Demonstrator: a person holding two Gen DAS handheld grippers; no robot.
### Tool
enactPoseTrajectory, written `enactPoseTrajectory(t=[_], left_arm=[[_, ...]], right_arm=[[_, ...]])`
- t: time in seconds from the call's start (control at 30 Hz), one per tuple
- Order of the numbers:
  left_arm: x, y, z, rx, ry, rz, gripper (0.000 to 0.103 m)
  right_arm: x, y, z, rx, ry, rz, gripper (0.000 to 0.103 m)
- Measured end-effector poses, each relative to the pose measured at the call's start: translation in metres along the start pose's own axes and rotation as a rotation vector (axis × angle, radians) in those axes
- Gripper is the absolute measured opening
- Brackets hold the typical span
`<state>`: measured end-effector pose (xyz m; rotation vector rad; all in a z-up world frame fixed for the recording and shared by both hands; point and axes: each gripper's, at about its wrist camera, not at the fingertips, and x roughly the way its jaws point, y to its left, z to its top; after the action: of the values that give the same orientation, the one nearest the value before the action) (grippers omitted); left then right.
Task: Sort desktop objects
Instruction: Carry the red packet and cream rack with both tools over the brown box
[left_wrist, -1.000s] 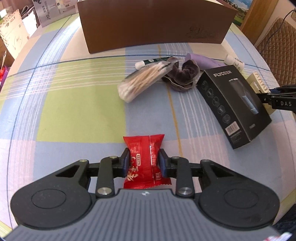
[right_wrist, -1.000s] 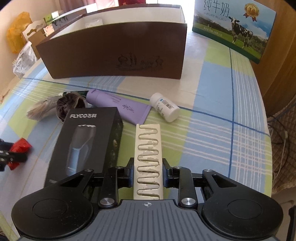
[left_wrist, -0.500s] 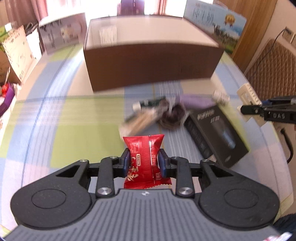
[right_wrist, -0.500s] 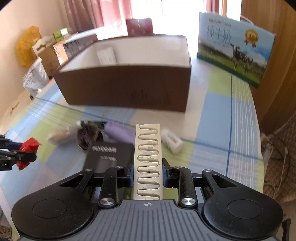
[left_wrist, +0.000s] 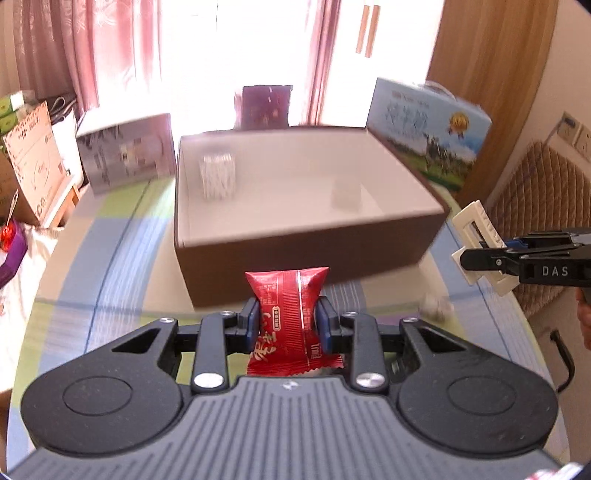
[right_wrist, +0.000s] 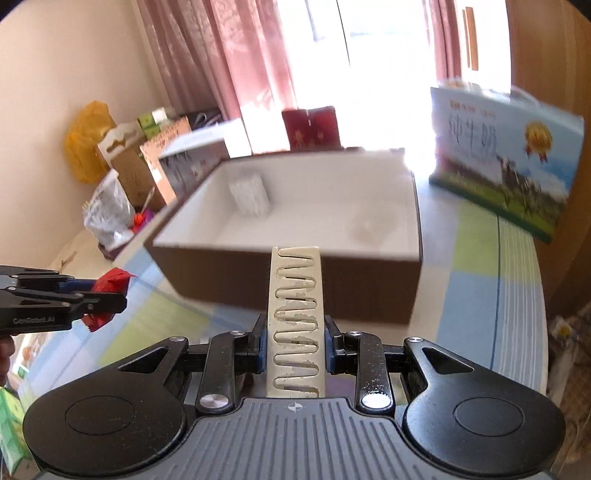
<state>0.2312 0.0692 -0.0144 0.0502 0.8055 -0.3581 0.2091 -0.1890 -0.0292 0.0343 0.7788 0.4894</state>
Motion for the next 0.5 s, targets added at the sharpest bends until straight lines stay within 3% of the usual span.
enactPoseTrajectory(t=[0.27,0.5], left_arm=[[0.034,0.014,0.061,0.019,-0.025,0.003,0.026],[0.09,0.024,0.108,0.03,0.029,-0.02,0.026]], right_arm=[[0.035,0.003,0.059,-0.034,-0.049,0.008,0.025],[0.097,0.009,0.096,-0.063,0.008,0.016,0.025]])
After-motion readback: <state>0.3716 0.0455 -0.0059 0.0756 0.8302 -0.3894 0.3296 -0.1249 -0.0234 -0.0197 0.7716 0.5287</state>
